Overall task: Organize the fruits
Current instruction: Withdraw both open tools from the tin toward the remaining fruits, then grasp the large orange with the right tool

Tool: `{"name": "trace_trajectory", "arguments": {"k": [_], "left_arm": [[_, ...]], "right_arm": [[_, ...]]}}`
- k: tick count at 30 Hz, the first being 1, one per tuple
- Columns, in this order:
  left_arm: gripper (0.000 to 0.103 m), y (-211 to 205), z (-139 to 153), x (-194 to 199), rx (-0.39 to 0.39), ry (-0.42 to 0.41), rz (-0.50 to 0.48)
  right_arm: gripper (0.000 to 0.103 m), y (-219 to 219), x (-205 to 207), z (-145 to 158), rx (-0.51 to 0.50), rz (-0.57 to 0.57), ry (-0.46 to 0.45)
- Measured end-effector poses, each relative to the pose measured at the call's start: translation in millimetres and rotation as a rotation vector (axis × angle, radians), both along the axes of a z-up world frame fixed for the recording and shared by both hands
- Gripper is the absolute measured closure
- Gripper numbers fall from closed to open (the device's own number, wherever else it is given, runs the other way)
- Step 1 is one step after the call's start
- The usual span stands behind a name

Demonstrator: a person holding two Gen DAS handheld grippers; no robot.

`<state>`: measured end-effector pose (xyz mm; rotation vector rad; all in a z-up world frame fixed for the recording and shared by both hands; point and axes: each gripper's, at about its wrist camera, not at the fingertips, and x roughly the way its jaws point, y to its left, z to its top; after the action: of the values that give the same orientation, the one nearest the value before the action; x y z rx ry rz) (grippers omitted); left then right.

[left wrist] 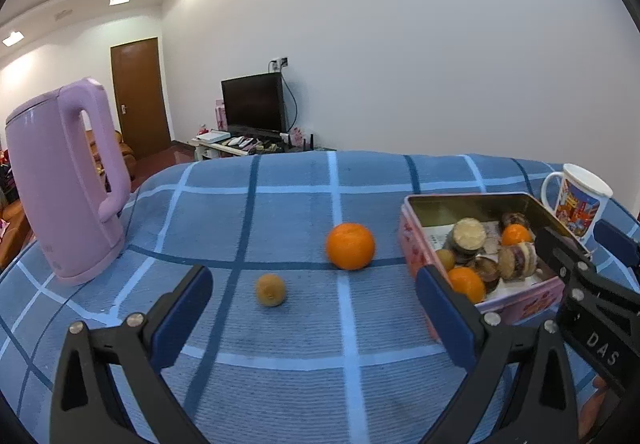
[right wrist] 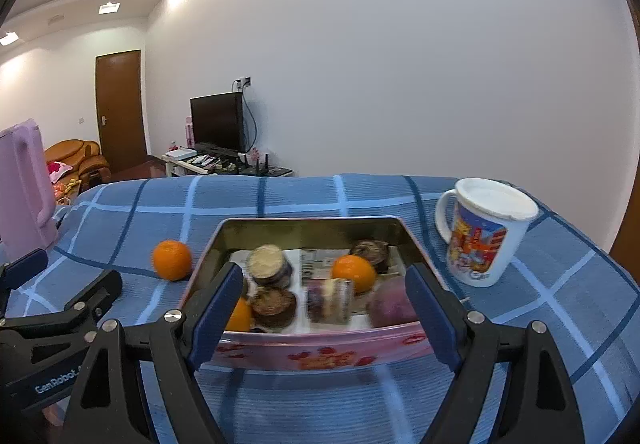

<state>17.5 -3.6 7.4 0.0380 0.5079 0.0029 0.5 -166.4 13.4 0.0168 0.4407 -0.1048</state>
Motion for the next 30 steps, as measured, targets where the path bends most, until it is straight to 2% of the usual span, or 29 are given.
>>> {"name": "trace_trajectory", "arguments": {"k": [7, 20, 21, 23, 25, 30], "left_arm": [[0.000, 30, -2, 5, 0.012, 0.021, 0.039], [0.000, 116, -18, 36, -0.011, 0.160, 0.200], [0.000, 121, -19, 38, -0.011, 0.169, 0.212], [0.000, 130, -21, 41, -0.003, 0.190, 0.242], [0.000, 135, -24, 43, 0.006, 0.205, 0.257], [0.000, 132, -22, 43, 0.012, 0.203, 0.221]], "right_arm": [[0.019, 22, 3, -1, -0.012, 0.028, 0.003], [0.019, 79, 24, -3, -0.067, 0.148, 0.017], [0.019, 88, 31, -5, -0.079, 0.169, 0.034], [0.030, 99, 39, -7, -0.097, 0.196, 0.052], [0.036, 110, 50, -10, -0.123, 0.225, 0.083], [0.036, 131, 84, -23, -0.132, 0.272, 0.198]]}}
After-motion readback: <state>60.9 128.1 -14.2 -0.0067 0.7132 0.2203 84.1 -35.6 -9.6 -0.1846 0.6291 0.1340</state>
